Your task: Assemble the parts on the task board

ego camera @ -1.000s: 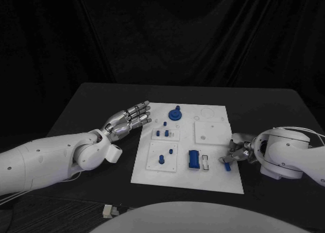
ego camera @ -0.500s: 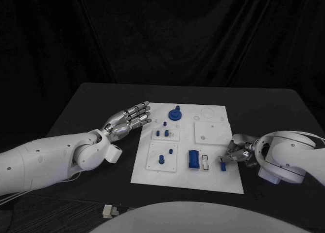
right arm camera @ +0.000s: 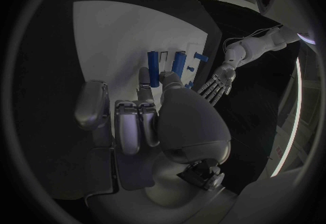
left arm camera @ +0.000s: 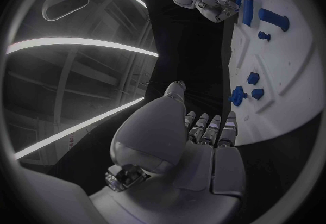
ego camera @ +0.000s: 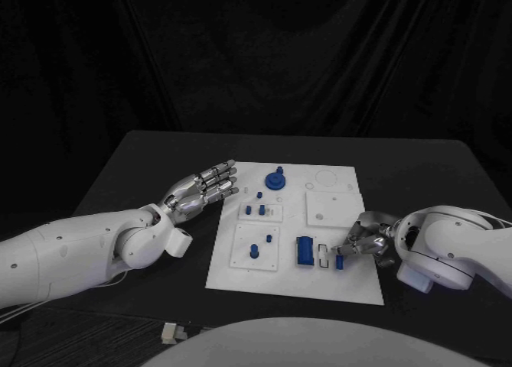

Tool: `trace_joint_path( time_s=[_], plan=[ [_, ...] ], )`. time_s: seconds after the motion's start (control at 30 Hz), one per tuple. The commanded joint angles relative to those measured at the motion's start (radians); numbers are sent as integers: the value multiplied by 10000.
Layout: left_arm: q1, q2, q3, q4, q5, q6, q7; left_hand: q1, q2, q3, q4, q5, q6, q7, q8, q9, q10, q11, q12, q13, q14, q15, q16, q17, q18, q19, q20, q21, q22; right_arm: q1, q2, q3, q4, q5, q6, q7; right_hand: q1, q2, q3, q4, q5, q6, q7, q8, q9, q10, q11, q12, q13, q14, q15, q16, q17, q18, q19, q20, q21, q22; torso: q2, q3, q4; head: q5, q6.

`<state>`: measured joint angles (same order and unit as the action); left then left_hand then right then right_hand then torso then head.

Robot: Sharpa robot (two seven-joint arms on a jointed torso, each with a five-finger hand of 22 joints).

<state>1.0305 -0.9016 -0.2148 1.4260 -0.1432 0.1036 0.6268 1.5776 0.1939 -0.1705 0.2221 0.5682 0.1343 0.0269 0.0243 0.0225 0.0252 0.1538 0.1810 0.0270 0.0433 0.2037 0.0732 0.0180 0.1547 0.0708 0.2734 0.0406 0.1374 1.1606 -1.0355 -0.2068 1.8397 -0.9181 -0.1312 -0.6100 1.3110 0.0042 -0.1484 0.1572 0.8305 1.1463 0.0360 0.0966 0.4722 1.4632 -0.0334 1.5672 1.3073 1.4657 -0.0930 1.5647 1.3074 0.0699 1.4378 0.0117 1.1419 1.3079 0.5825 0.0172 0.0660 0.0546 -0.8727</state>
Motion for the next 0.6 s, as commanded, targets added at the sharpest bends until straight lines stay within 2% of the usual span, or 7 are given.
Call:
trace_joint_path(
  time_s=[0.03,0.37,0.6],
  plan=[
    [-14,6,9,20,53,129,98,75,-4,8,-75,56,-13,52,52,11,-4,88,62,16,-5,65,38,16,-147,16,39,60,12,19,95,0,-95,491,-205,-61,-149,-6,846,-772,-92,19,10,19,-10,1076,-60,36,2635,1051,-59,61,2634,150,53,-2,72,1442,6,-3,3,25,1],
    [-14,18,9,-1,53,148,89,75,-4,8,-75,56,-13,52,52,11,-4,88,62,16,-5,65,38,16,-147,16,39,60,12,24,356,0,-327,737,-149,-35,-236,-16,931,-795,-192,14,11,36,-19,1076,-56,36,2635,1051,-53,61,2634,146,64,2,86,1457,16,2,20,-18,1],
    [-15,32,9,-17,53,161,79,74,-8,11,-88,57,-20,53,50,9,-2,106,67,16,-4,78,41,16,-155,20,44,62,11,24,568,0,-540,862,-70,-47,-309,-28,994,-813,-291,2,14,47,-27,1076,-53,36,2635,1051,-50,61,2634,144,70,4,93,1466,4,-1,6,-20,1]
  ],
)
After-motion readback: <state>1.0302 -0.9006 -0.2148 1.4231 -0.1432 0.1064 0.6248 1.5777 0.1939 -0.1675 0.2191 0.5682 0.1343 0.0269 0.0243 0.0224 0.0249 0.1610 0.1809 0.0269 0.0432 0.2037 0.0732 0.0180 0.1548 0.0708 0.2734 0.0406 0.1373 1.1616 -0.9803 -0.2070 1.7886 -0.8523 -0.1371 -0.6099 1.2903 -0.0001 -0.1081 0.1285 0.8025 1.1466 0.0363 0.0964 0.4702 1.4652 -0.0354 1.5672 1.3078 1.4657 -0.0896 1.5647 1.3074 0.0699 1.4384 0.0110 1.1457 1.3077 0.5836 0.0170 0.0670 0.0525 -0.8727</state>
